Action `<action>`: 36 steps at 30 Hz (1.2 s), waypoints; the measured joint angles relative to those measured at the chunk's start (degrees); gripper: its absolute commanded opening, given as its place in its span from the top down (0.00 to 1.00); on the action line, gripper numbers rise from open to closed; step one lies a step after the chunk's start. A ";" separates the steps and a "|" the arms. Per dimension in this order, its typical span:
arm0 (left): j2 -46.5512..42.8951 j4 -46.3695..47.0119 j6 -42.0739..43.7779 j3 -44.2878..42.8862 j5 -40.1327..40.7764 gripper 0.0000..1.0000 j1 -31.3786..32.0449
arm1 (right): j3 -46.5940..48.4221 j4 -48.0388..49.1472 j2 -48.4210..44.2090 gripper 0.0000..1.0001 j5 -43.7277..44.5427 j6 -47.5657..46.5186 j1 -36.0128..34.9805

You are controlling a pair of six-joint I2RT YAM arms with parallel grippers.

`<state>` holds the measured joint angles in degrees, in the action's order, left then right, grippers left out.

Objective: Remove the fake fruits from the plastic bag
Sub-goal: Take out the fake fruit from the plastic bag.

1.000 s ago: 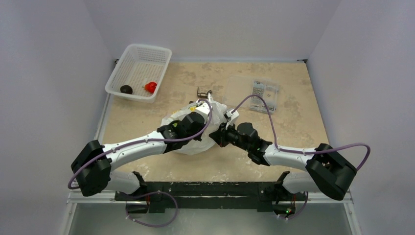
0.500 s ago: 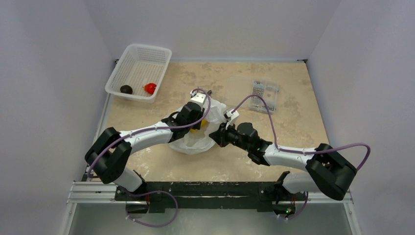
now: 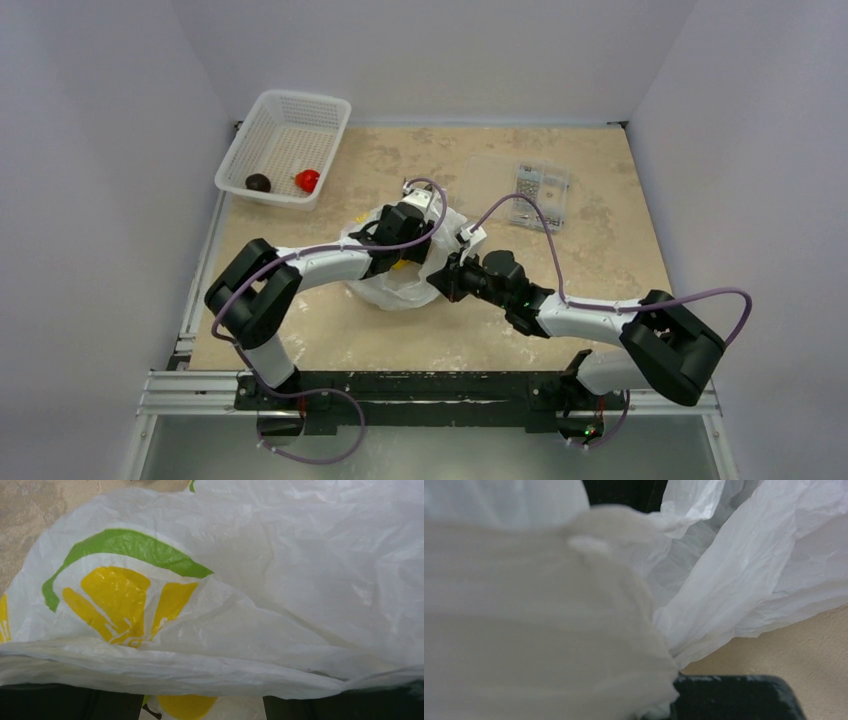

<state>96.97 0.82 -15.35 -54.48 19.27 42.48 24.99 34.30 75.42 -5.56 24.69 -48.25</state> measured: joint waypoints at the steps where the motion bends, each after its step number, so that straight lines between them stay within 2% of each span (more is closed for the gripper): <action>1: 0.63 -0.09 0.02 -0.24 -0.07 0.32 -0.02 | 0.00 -0.04 0.09 1.00 0.00 0.00 0.02; 3: 1.75 -0.17 0.09 -0.50 -0.57 0.40 -0.09 | 0.00 0.02 0.28 1.00 0.00 0.00 0.04; 8: 2.01 -0.35 -0.07 -0.76 -1.77 0.69 -0.11 | 0.00 -0.02 0.37 1.00 0.00 -0.02 0.07; 11: 0.24 -2.97 -0.72 -0.48 -3.61 0.80 -0.11 | 0.00 -0.02 0.37 1.00 0.00 -0.02 0.07; 21: -19.39 -11.02 -7.56 5.05 -9.81 0.91 -0.11 | 0.00 -0.28 0.37 1.00 0.13 -0.02 0.07; 33: -43.21 -16.74 -12.57 13.07 -20.52 0.93 -0.11 | 0.00 -0.52 0.35 1.00 1.18 -0.04 0.07; 36: -49.11 -15.52 -12.57 13.64 -21.49 1.00 -0.11 | 0.00 -0.61 0.35 1.00 1.40 -0.07 0.07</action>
<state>47.86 -14.70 -27.92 -40.84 -2.22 42.37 24.99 33.69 75.77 -4.16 24.62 -48.18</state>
